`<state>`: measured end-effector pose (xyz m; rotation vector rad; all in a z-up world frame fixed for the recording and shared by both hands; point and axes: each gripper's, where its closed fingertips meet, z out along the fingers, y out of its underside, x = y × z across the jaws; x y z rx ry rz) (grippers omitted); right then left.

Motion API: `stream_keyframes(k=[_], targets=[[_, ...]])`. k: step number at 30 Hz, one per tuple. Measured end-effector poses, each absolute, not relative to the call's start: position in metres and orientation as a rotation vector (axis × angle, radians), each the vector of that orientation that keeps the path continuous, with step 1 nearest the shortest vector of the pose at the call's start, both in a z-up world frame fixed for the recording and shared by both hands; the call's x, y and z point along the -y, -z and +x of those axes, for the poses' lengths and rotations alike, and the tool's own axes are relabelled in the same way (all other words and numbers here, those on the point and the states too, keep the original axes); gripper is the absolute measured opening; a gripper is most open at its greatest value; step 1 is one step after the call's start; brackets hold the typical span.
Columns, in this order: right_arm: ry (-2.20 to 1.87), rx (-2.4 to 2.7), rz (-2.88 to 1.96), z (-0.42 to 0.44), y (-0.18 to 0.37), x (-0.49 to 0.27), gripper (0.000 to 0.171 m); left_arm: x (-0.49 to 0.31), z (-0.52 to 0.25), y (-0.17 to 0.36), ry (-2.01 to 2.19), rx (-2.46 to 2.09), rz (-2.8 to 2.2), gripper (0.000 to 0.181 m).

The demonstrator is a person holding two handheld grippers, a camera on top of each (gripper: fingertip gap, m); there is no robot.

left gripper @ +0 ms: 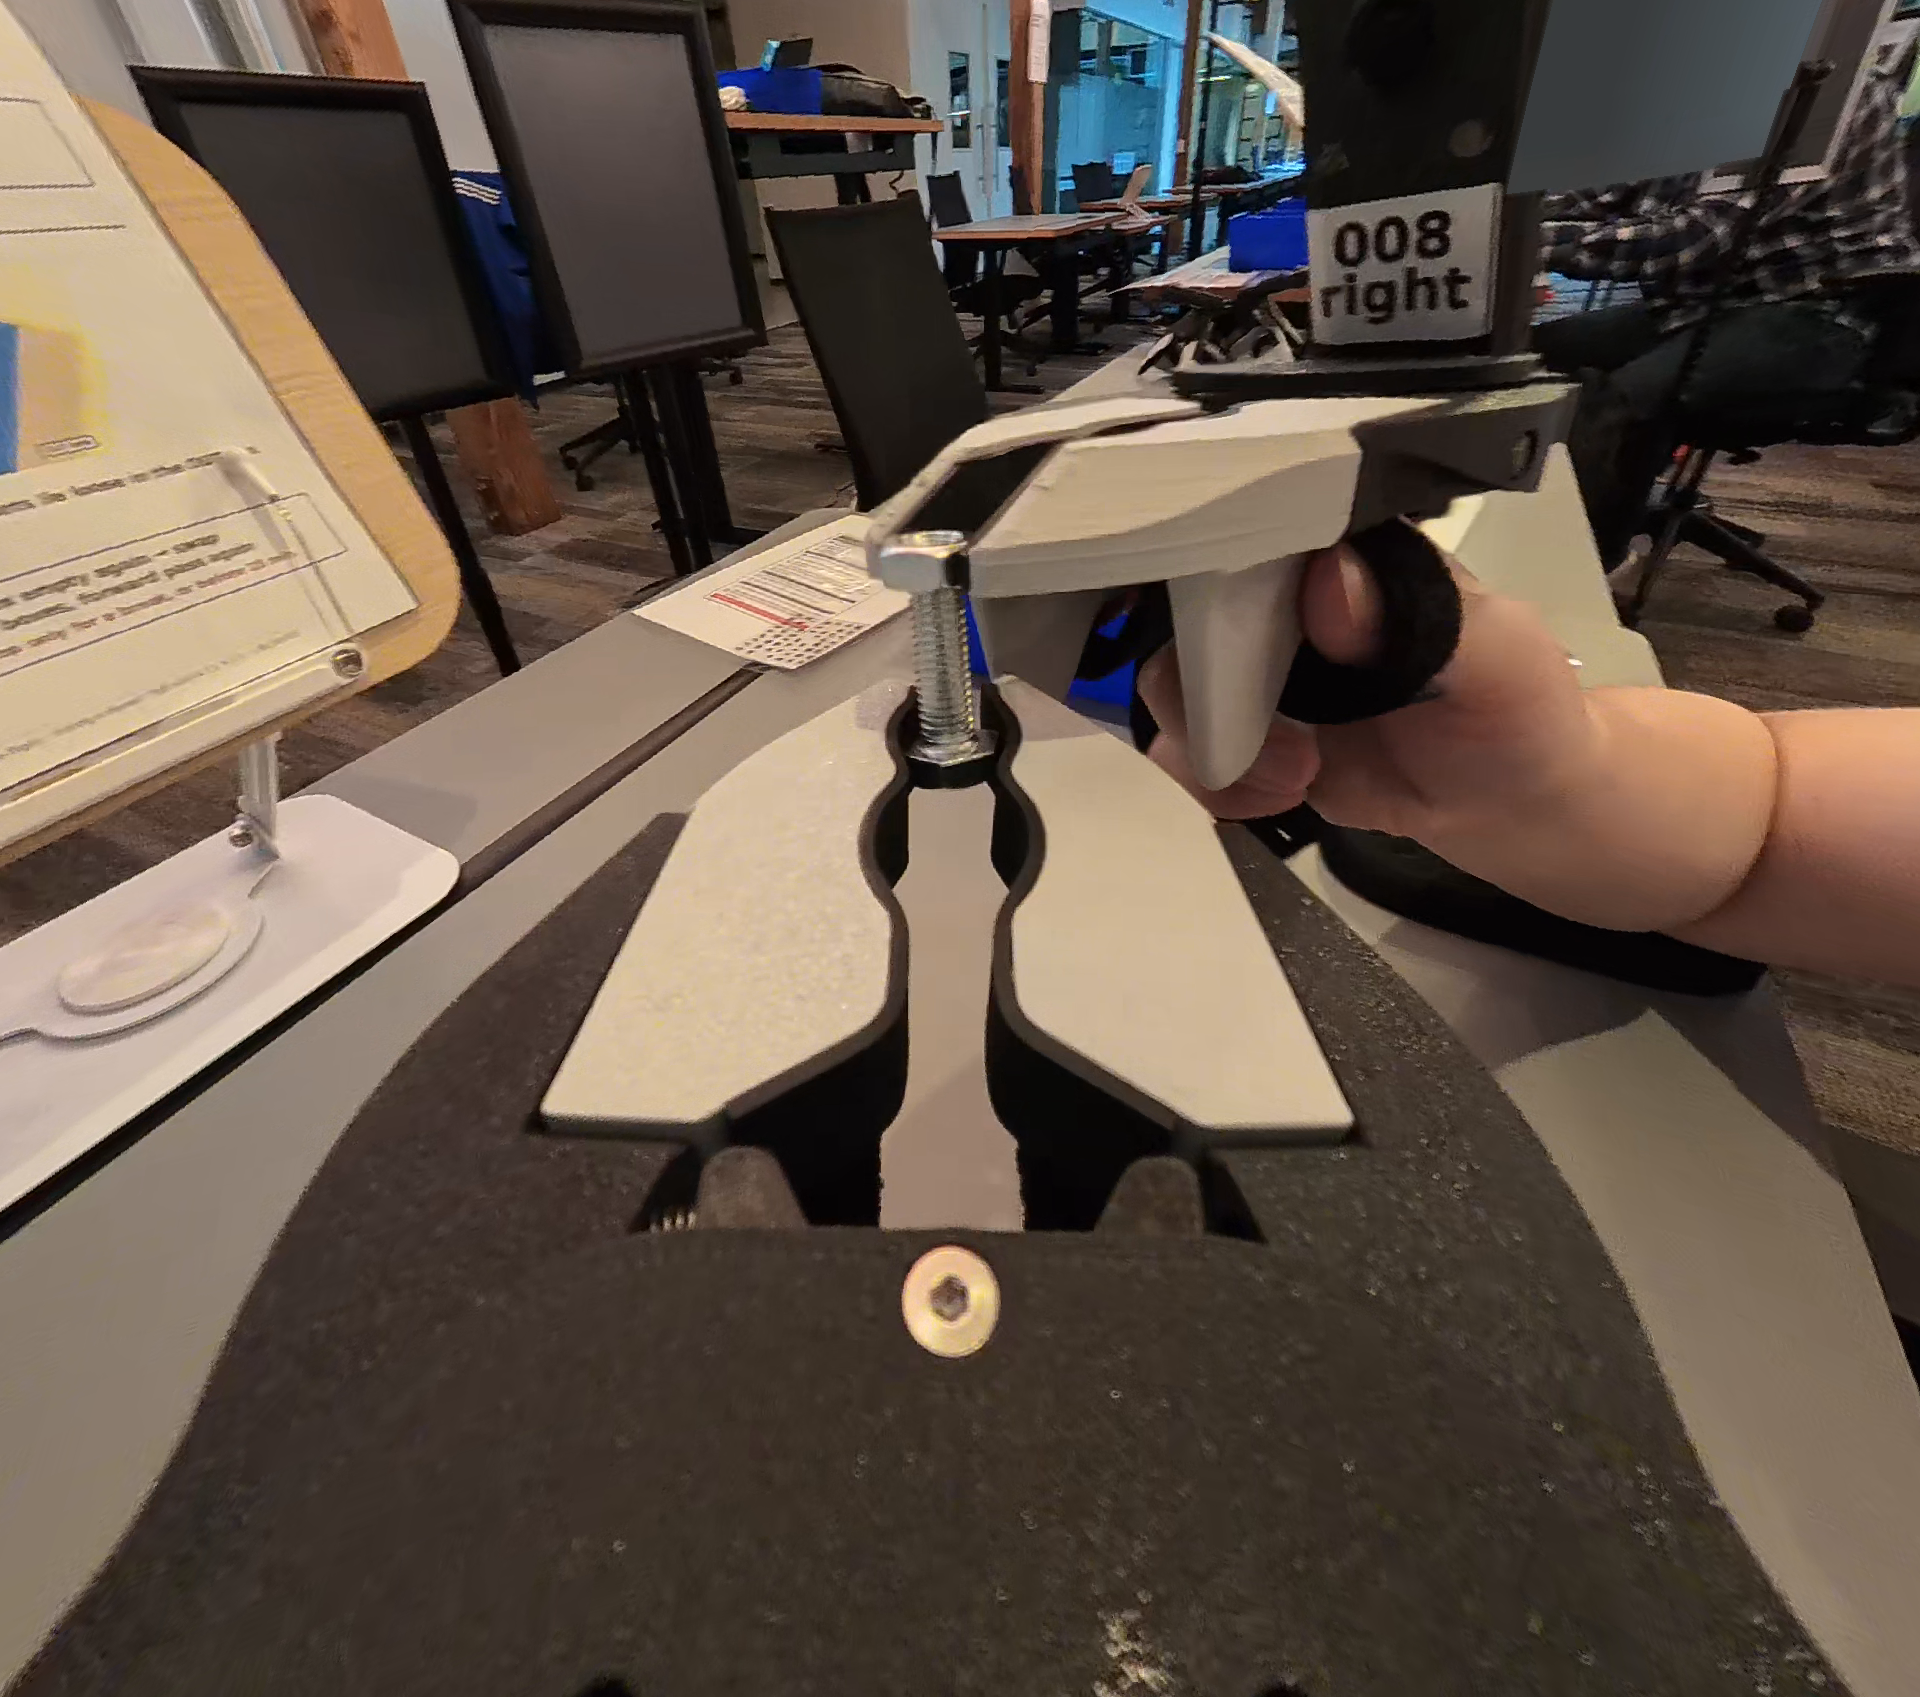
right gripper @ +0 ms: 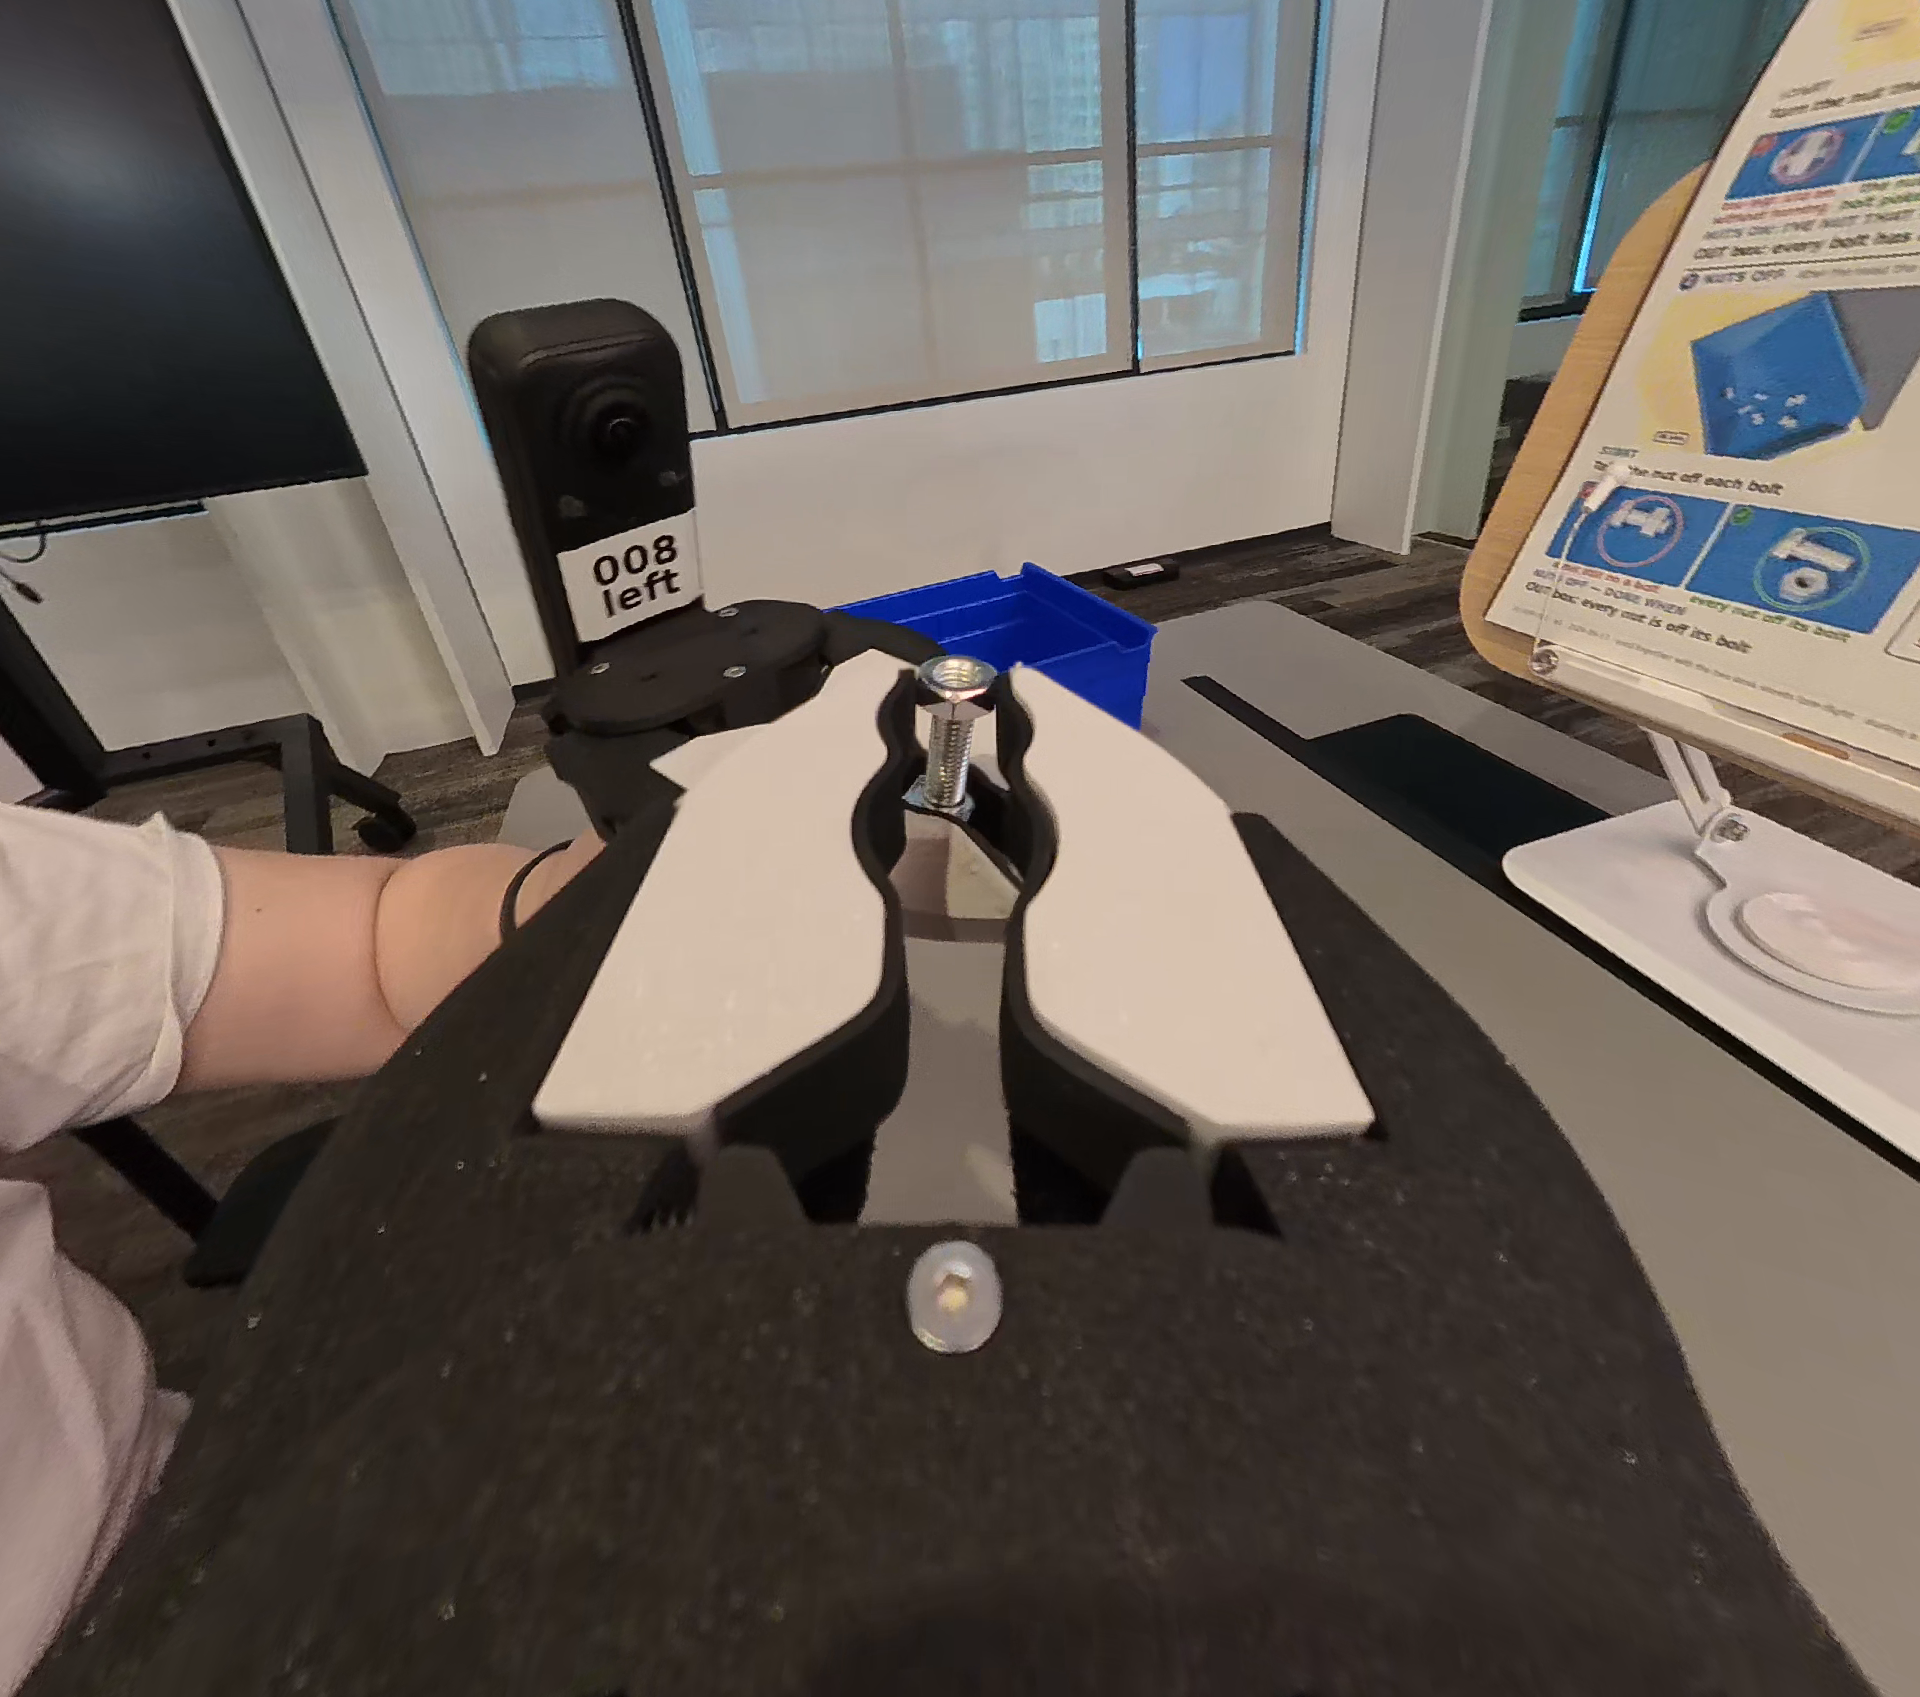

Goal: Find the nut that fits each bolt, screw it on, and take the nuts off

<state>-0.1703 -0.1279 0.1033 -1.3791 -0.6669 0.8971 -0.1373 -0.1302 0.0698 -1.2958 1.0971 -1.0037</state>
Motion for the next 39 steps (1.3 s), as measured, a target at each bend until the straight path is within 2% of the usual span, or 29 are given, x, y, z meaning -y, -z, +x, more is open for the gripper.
stream_keyframes(k=[3, 9, 14, 19, 23, 27, 29, 33, 36, 39], targets=[[-0.986, 0.779, -1.321, -0.172, -0.112, 0.141, 0.014, 0.15, -0.137, -0.079, 1.192, -1.185, -1.242, 0.01], [-1.41, 1.093, -1.062, -0.173, -0.125, 0.195, 0.013, 0.217, -0.146, -0.093, 1.651, -1.469, -1.058, 0.01], [-1.711, 1.095, -0.886, -0.164, -0.133, 0.212, 0.014, 0.26, -0.151, -0.091, 1.981, -1.594, -0.961, 0.01], [-1.615, 1.059, -0.968, -0.161, -0.129, 0.194, 0.014, 0.249, -0.143, -0.082, 1.853, -1.588, -1.016, 0.01], [-1.093, 1.02, -1.342, -0.117, -0.131, 0.152, 0.013, 0.236, -0.142, -0.076, 1.635, -1.609, -1.049, 0.01], [-0.229, 0.779, -1.941, 0.054, -0.09, 0.125, 0.014, 0.234, -0.145, -0.078, 1.577, -1.621, -1.042, 0.01], [0.033, 0.538, -2.233, 0.15, -0.051, 0.139, 0.014, 0.229, -0.144, -0.076, 1.546, -1.621, -1.059, 0.01], [0.146, 0.014, -2.705, 0.28, 0.044, 0.175, 0.015, 0.221, -0.142, -0.072, 1.516, -1.606, -1.098, 0.01], [-0.047, -0.086, -2.822, 0.299, 0.096, 0.179, 0.014, 0.218, -0.142, -0.073, 1.518, -1.591, -1.106, 0.01], [-0.057, -0.129, -2.85, 0.311, 0.119, 0.175, 0.015, 0.217, -0.142, -0.071, 1.508, -1.594, -1.11, 0.01]])
